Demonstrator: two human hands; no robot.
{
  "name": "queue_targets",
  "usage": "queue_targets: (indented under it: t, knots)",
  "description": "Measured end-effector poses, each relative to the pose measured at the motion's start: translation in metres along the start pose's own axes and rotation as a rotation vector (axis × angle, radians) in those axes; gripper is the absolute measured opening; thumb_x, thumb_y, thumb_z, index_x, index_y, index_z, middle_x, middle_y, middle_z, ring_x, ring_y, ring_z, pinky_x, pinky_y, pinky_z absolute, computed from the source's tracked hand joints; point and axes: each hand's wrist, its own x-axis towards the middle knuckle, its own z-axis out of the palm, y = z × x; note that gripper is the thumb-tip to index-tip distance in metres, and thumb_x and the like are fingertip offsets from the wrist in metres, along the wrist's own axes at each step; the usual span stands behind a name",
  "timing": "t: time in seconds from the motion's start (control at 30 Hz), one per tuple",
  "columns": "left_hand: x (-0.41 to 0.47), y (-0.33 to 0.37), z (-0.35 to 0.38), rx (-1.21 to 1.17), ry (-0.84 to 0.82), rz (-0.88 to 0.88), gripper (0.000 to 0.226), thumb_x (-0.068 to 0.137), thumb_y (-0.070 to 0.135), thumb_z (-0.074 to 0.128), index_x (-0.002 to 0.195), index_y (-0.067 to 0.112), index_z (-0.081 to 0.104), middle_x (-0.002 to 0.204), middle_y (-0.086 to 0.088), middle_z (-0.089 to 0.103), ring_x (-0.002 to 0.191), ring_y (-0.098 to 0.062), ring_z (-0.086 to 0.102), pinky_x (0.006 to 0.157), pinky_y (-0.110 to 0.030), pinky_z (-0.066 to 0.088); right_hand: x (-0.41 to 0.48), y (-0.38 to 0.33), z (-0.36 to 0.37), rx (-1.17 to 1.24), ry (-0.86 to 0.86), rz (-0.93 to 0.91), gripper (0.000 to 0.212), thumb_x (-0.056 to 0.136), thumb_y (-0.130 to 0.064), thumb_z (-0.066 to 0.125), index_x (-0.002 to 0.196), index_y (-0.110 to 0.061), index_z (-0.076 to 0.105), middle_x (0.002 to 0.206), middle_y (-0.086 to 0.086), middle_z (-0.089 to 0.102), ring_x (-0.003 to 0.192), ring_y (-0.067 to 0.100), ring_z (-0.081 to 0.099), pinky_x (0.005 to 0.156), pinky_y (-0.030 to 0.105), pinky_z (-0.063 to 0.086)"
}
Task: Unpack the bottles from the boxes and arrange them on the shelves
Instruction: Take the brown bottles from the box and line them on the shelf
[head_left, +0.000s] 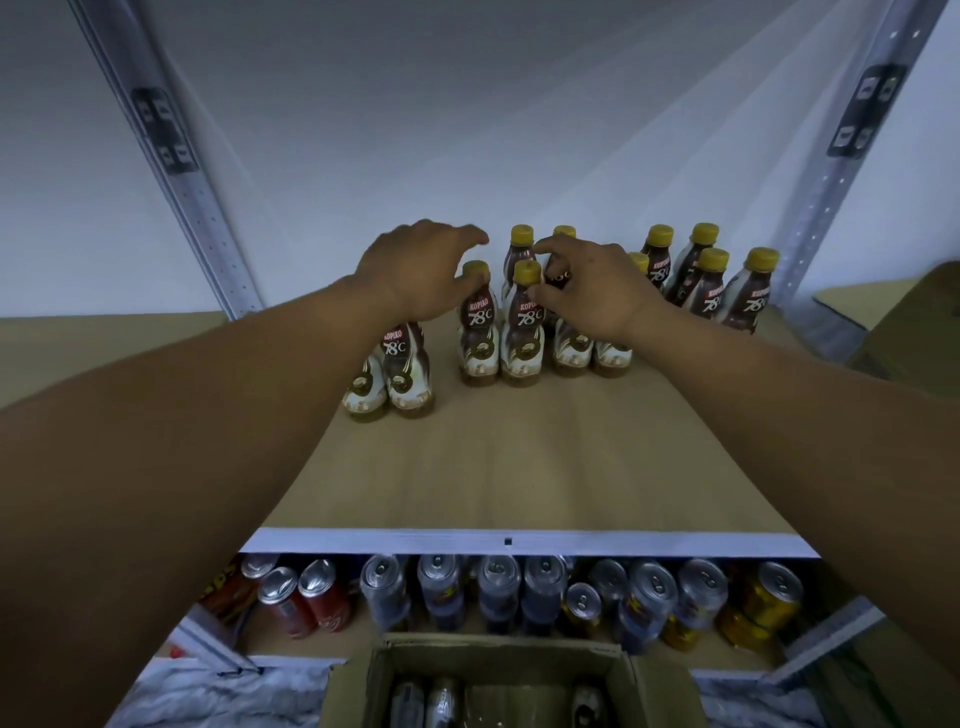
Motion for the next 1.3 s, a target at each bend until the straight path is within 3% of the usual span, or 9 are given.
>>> queue_targets:
  t: [0.17,0.33,0.47,0.67,0.77,0.97,1.07,1.23,1.3]
  knots:
    - [-0.062,0.028,0.005,-0.043,0.216,0.083,0.035,0.099,0.036,0.05,0.121,0.014,0.067,0.108,-0.012,0.069,0.103,-0.034,0.06,0.081,-0.047,0.051,-0.044,-0.008,0.008,0.013,0.094,0.015,0.031,0.094,-0.038,0.065,0.118,-0.019,0.068,0.099,0.001,0.071,0.093,0.022,0.066,0.083,0.038,0.055]
    - [-0.151,0.05,0.044,-0.185,0.196,0.047,0.028,0.094,0.032,0.053,0.1,0.012,0.071,0.092,-0.007,0.07,0.087,-0.029,0.063,0.07,-0.042,0.051,-0.115,-0.018,0.039,-0.001,-0.051,0.127,0.026,0.092,-0.038,0.064,0.111,-0.021,0.07,0.089,-0.005,0.064,0.092,0.019,0.064,0.08,0.034,0.052]
    - [-0.218,0.062,0.078,-0.216,0.082,-0.053,0.03,0.095,0.035,0.056,0.111,0.015,0.071,0.1,-0.006,0.072,0.094,-0.031,0.064,0.077,-0.046,0.054,-0.175,-0.028,0.07,-0.025,-0.141,0.166,0.029,0.091,-0.038,0.061,0.113,-0.021,0.07,0.099,-0.001,0.07,0.099,0.026,0.064,0.081,0.034,0.049]
    - [-0.301,0.086,0.117,-0.22,0.067,-0.08,0.039,0.095,0.036,0.055,0.124,0.012,0.066,0.117,-0.008,0.067,0.112,-0.033,0.058,0.086,-0.045,0.051,-0.26,-0.043,0.117,-0.052,0.009,0.041,0.039,0.093,-0.032,0.062,0.12,-0.006,0.068,0.138,0.016,0.059,0.132,0.038,0.049,0.111,0.047,0.041]
    - [-0.338,0.096,0.143,-0.324,-0.025,-0.167,0.041,0.095,0.034,0.056,0.128,0.012,0.065,0.118,-0.01,0.067,0.111,-0.034,0.058,0.084,-0.047,0.053,-0.29,-0.047,0.139,-0.024,0.024,0.094,0.034,0.096,-0.029,0.062,0.122,-0.007,0.068,0.138,0.015,0.058,0.135,0.035,0.045,0.108,0.05,0.043]
    - [-0.394,0.095,0.193,-0.584,-0.289,-0.43,0.04,0.096,0.028,0.063,0.135,0.016,0.06,0.112,-0.013,0.071,0.101,-0.031,0.066,0.082,-0.037,0.054,-0.338,-0.032,0.179,0.139,-0.232,0.377,0.035,0.101,-0.035,0.058,0.131,-0.015,0.063,0.123,0.011,0.065,0.101,0.033,0.063,0.079,0.042,0.053]
    - [-0.405,0.092,0.212,-0.673,-0.389,-0.581,0.043,0.098,0.031,0.063,0.137,0.015,0.058,0.119,-0.014,0.07,0.108,-0.034,0.065,0.086,-0.037,0.052,-0.362,-0.019,0.2,0.233,-0.341,0.574,0.039,0.1,-0.033,0.061,0.135,-0.016,0.06,0.114,0.012,0.07,0.096,0.031,0.066,0.081,0.04,0.055]
    - [-0.417,0.092,0.246,-0.783,-0.44,-0.82,0.055,0.089,0.044,0.065,0.134,0.014,0.057,0.119,-0.016,0.069,0.11,-0.038,0.063,0.094,-0.047,0.052,-0.374,-0.001,0.232,0.403,-0.415,0.824,0.042,0.101,-0.032,0.059,0.141,-0.018,0.054,0.135,0.008,0.061,0.111,0.032,0.061,0.088,0.04,0.052]
    - [-0.42,0.092,0.26,-0.82,-0.451,-0.881,0.056,0.089,0.039,0.068,0.136,0.011,0.057,0.124,-0.015,0.067,0.115,-0.036,0.062,0.1,-0.045,0.051,-0.37,0.008,0.245,0.452,-0.372,0.908,0.042,0.101,-0.032,0.06,0.14,-0.018,0.055,0.137,0.006,0.061,0.114,0.03,0.061,0.089,0.039,0.051]
